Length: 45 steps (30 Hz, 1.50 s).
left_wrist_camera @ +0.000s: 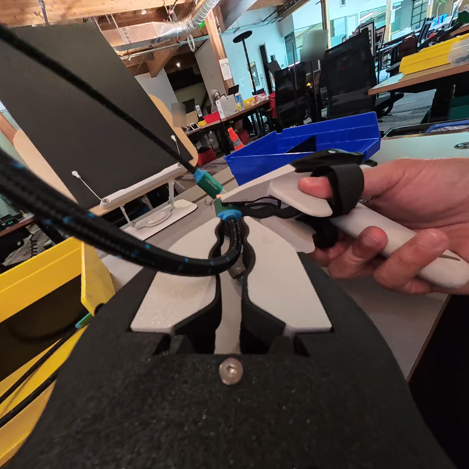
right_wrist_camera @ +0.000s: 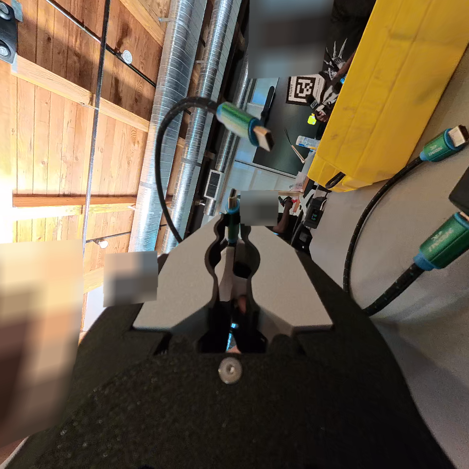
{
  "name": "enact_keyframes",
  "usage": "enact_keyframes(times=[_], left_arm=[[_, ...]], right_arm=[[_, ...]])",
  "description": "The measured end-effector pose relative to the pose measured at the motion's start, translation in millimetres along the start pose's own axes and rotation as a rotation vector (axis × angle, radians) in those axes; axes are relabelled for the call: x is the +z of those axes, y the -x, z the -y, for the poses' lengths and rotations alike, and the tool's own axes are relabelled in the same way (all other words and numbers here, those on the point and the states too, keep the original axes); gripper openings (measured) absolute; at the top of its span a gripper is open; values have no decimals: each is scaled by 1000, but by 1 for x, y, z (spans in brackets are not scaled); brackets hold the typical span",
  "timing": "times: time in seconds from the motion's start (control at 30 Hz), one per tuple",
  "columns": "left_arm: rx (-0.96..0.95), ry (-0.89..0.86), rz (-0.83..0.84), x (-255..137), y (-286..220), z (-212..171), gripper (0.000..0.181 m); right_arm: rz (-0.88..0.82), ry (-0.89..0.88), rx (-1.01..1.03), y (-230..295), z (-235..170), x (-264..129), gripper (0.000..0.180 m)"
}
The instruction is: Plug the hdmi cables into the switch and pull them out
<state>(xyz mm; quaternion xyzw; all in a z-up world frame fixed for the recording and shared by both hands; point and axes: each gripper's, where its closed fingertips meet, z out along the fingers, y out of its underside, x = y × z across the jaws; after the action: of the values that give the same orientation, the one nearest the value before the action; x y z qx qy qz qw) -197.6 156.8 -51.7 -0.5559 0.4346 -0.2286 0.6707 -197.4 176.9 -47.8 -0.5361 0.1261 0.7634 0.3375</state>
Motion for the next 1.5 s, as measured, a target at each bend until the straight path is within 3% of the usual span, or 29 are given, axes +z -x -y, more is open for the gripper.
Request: enact_keyframes(times=[0.23, 0.4, 0.5, 0.63, 0.7, 0.8, 0.93, 1.03, 1.2, 1.5], left_arm=[[16, 44, 14, 1, 1, -3, 7], [-131, 63, -78, 2, 3, -9, 6], [-202, 68, -82, 2, 10, -12, 6], [-386, 69, -90, 0, 20, -17, 6], [-498, 70, -111, 1, 22, -21, 6], [-582, 59, -156, 4, 16, -21, 6], [-474, 50, -176, 5, 1, -14, 6], [-372, 54, -166, 5, -8, -11, 7], [-219, 49, -66, 8, -7, -12, 12], [-165, 50, -77, 6, -10, -12, 10]], right_arm=[[14, 10, -35, 3, 2, -1, 10], [-55, 79, -143, -3, 2, -2, 11], [-192, 179, -402, -9, 12, -9, 14], [-511, 332, -905, -28, 46, -40, 24], [-485, 357, -980, -21, 43, -39, 30], [-414, 371, -900, -24, 21, -23, 35], [-237, 290, -445, -17, 8, -7, 34], [-141, 259, -222, -11, 6, -8, 13], [-131, 191, -99, -17, 6, -11, 11], [-154, 179, -31, -21, 2, -12, 11]])
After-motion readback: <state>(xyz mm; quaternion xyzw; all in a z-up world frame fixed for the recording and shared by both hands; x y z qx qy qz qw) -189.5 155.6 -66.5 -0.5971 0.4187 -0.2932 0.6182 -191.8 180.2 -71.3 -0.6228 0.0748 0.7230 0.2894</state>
